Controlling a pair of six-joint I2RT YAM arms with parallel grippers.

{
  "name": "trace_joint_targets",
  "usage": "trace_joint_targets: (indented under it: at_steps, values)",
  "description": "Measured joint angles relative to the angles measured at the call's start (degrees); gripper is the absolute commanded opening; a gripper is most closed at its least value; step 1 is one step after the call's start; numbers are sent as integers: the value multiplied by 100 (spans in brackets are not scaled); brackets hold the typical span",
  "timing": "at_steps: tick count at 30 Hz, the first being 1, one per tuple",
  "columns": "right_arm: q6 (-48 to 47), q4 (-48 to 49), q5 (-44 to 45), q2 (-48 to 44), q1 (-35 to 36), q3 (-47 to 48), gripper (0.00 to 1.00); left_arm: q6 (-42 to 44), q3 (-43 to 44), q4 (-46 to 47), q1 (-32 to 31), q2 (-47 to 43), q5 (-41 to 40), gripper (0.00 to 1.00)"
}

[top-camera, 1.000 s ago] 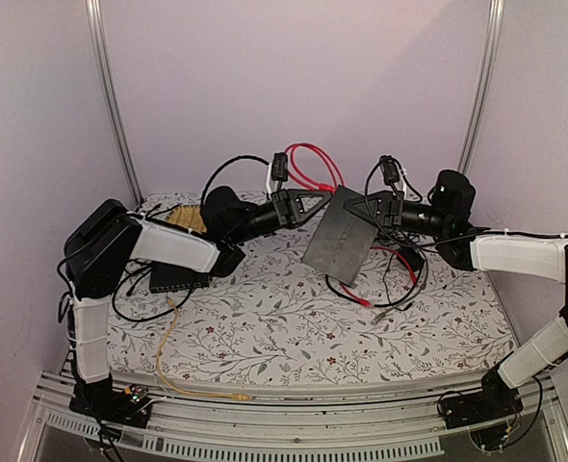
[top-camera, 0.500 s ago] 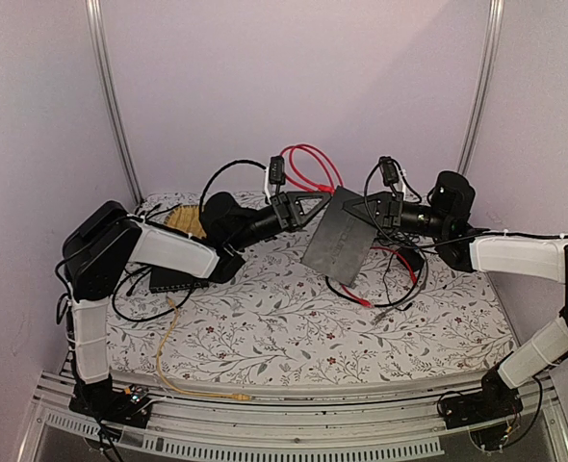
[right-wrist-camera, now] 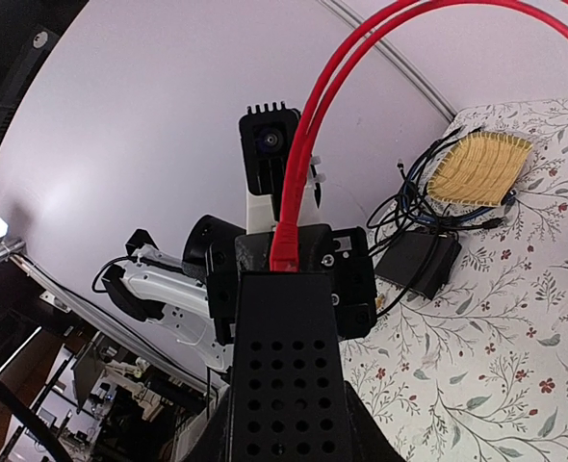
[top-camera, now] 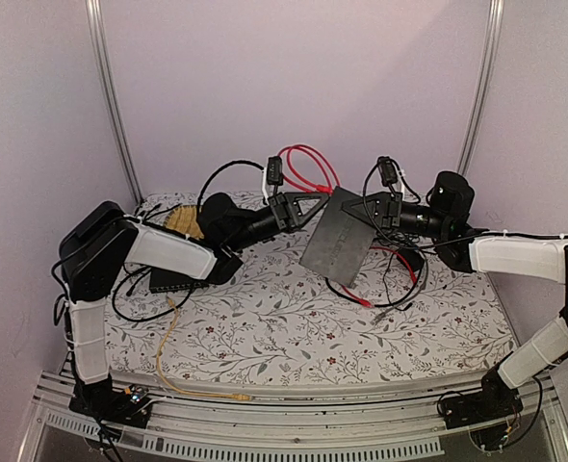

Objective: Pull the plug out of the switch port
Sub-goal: Pull the connector from the switch port.

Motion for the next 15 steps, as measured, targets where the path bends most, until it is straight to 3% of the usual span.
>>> trace_joint_targets:
  at_steps: [15]
  values:
    - [2,-2,4,-11,-31,2,1,-157,-13,2,120,-42,105,0]
